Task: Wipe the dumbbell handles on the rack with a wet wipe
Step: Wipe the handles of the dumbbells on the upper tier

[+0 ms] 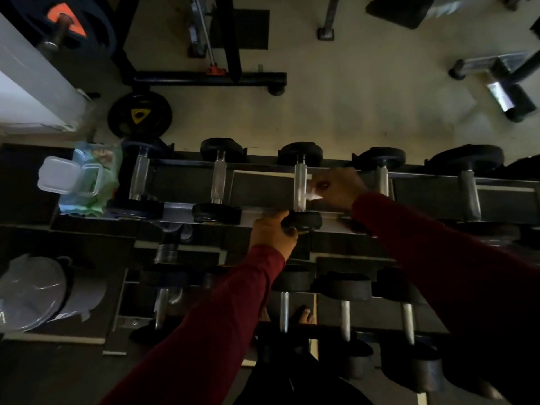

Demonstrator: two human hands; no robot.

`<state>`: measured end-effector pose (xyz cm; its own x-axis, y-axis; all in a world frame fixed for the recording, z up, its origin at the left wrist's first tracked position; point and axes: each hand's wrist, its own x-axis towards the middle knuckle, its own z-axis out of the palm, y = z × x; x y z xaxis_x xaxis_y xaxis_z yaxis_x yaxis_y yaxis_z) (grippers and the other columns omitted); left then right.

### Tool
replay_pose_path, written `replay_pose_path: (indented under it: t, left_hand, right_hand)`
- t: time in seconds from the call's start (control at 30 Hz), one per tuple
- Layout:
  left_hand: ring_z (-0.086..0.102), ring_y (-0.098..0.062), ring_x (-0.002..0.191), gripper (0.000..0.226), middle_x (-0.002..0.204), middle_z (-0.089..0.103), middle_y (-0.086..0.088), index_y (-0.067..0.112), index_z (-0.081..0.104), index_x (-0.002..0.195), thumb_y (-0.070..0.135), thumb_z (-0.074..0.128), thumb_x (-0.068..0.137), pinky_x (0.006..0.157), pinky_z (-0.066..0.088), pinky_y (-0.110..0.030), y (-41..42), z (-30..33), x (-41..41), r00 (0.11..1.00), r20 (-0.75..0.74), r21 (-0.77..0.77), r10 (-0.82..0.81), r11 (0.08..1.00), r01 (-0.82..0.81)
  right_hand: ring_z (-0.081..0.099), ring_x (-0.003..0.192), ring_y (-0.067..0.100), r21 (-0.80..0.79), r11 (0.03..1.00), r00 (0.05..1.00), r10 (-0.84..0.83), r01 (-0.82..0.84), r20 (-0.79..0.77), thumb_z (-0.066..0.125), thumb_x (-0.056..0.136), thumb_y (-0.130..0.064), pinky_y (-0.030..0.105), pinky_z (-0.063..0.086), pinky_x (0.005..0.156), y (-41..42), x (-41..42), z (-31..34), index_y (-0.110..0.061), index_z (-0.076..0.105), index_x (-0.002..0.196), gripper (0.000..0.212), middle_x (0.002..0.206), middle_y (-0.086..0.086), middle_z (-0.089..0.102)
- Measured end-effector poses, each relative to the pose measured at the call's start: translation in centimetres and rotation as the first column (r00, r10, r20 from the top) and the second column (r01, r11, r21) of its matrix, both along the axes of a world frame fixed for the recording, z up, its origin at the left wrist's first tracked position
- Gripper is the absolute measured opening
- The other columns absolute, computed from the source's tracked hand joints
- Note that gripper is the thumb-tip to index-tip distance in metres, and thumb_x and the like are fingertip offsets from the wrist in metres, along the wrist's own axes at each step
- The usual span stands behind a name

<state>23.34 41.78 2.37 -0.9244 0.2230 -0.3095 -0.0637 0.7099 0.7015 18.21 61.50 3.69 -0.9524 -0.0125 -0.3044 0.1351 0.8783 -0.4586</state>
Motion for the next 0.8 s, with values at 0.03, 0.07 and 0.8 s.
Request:
replay_pose_path:
  t: [0.03,0.07,0.8]
  left_hand:
    - [0.063,-0.016,0.108,0.037,0.120,0.067,-0.002,0.019,0.065,0.123,0.019,0.068,0.086,0.098,0.049,-0.026,0.4,0.5,0.2,1.000,-0.013,-0.005,0.005,1.000,-0.005]
    - [0.065,-0.015,0.103,0.031,0.113,0.069,-0.001,0.020,0.067,0.118,0.018,0.066,0.087,0.094,0.051,-0.026,0.8,0.9,0.3,1.000,-0.028,-0.006,0.003,1.000,-0.003]
    - [0.063,-0.019,0.106,0.043,0.115,0.069,-0.005,0.015,0.070,0.115,0.029,0.082,0.076,0.101,0.046,-0.033,19.7,0.4,3.9,0.993,0.119,-0.140,0.001,0.990,0.016]
  right_hand:
    - [0.058,0.088,0.003,-0.053,0.990,0.992,-0.127,0.128,0.017,0.058,0.096,-0.016,0.012,0.044,0.074,1.2,0.7,0.4,-0.020,0.070,0.111,0.019,0.108,-0.008,0.064]
    - [0.060,0.088,0.005,-0.075,0.975,0.977,-0.204,0.208,0.058,0.059,0.096,-0.016,0.013,0.047,0.071,2.5,1.5,0.6,-0.021,0.070,0.112,0.020,0.109,-0.009,0.064]
    - [0.064,0.088,0.009,0.050,0.944,0.921,-0.329,0.326,0.206,0.069,0.089,-0.028,0.028,0.056,0.081,16.5,7.4,-3.8,-0.018,0.069,0.108,0.021,0.099,-0.003,0.068]
